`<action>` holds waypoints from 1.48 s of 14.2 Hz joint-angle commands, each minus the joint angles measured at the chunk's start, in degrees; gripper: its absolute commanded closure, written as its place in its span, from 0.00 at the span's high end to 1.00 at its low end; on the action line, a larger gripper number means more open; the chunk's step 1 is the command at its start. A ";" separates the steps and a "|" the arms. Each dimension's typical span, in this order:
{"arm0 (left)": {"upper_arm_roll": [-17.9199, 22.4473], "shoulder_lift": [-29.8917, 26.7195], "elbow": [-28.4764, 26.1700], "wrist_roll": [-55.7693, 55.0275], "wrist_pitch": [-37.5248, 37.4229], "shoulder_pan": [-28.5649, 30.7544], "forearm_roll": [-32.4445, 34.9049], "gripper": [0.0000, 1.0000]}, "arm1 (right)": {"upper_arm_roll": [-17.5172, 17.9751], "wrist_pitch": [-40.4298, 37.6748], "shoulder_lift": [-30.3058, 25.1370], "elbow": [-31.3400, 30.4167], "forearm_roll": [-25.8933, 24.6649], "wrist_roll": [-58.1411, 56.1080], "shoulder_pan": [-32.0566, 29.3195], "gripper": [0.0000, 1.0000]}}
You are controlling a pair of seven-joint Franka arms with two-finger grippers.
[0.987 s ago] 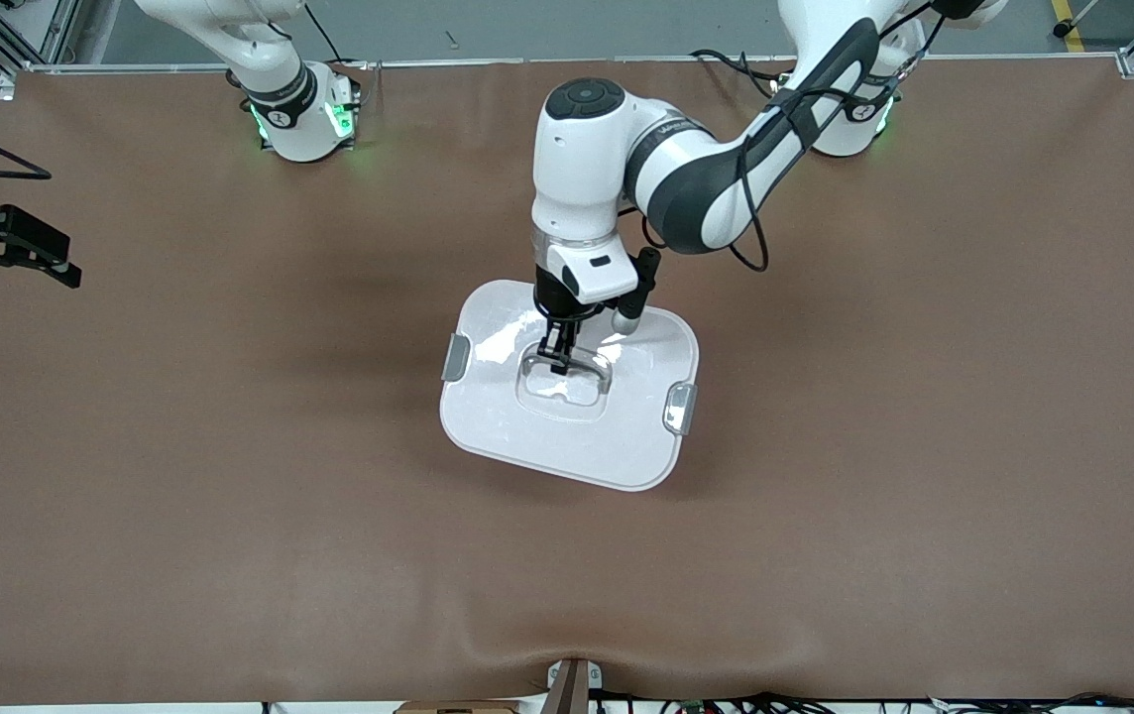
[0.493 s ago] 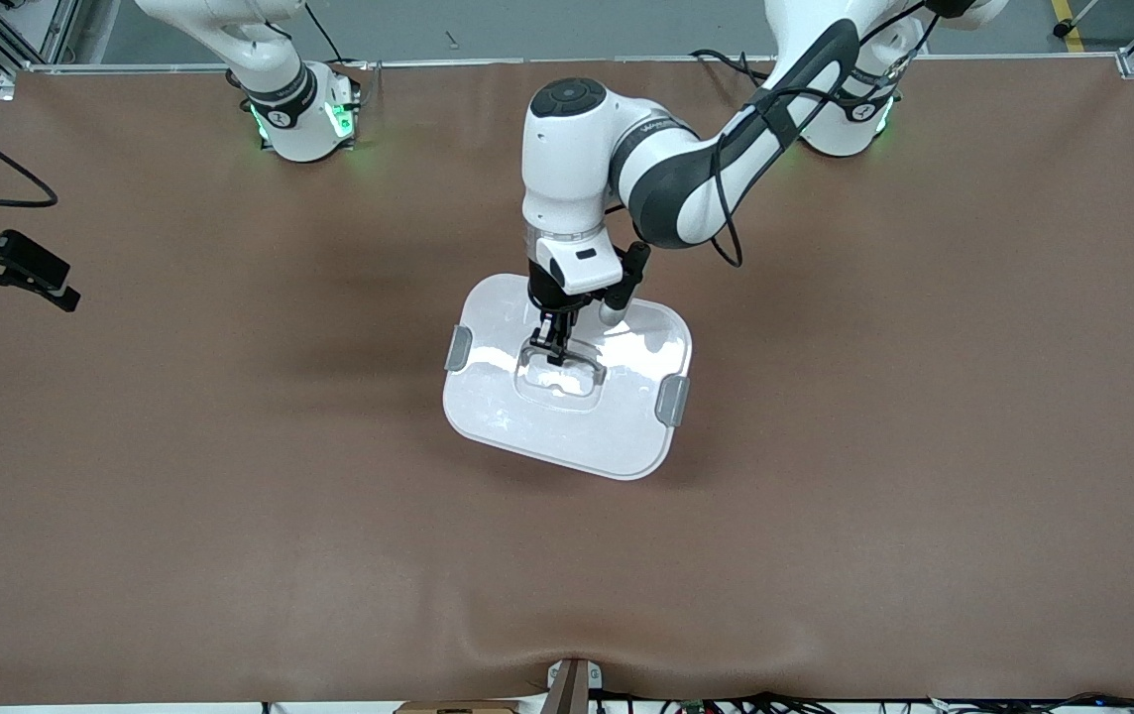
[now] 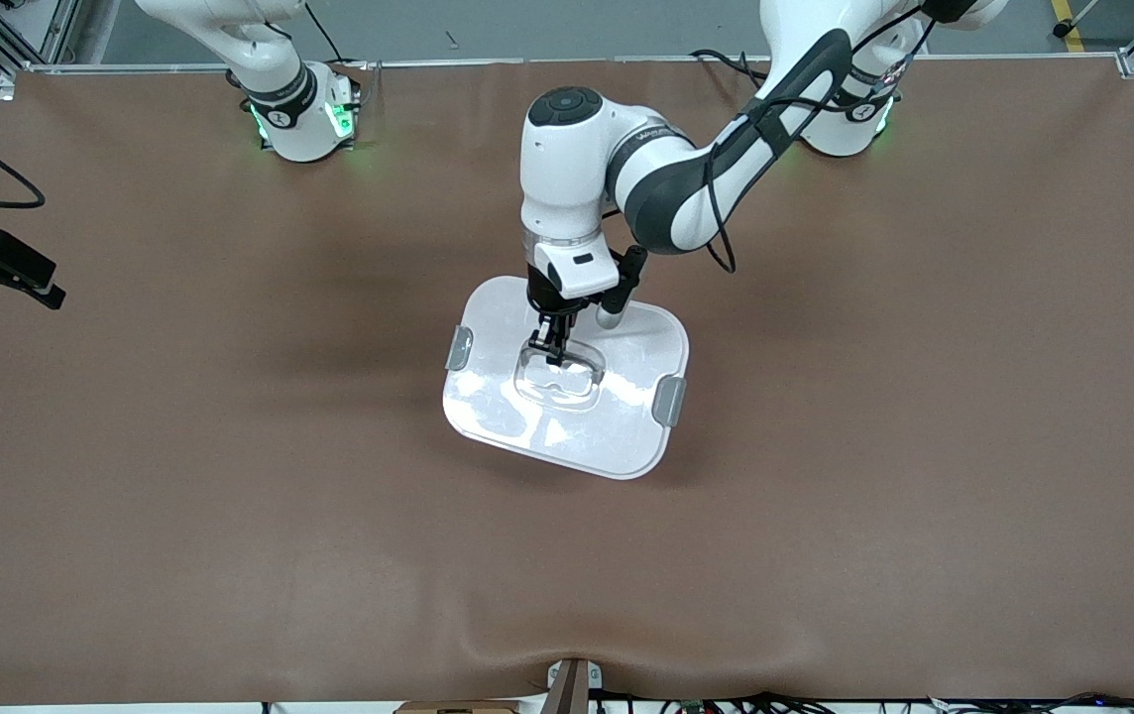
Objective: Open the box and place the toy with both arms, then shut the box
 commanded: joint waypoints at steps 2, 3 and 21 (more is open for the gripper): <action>0.39 0.25 0.07 -2.21 0.85 -0.79 1.89 0.00 | 0.73 1.68 -1.04 -1.58 -1.28 -3.02 -0.50 1.00; 0.39 0.25 -0.11 -2.21 0.85 -0.79 1.89 0.00 | 0.73 1.68 -0.86 -1.58 -1.28 -3.46 -0.33 1.00; 0.39 0.78 -2.66 -6.07 0.85 -0.08 1.54 0.00 | 0.91 0.19 -0.25 -1.49 -1.01 -7.32 0.55 1.00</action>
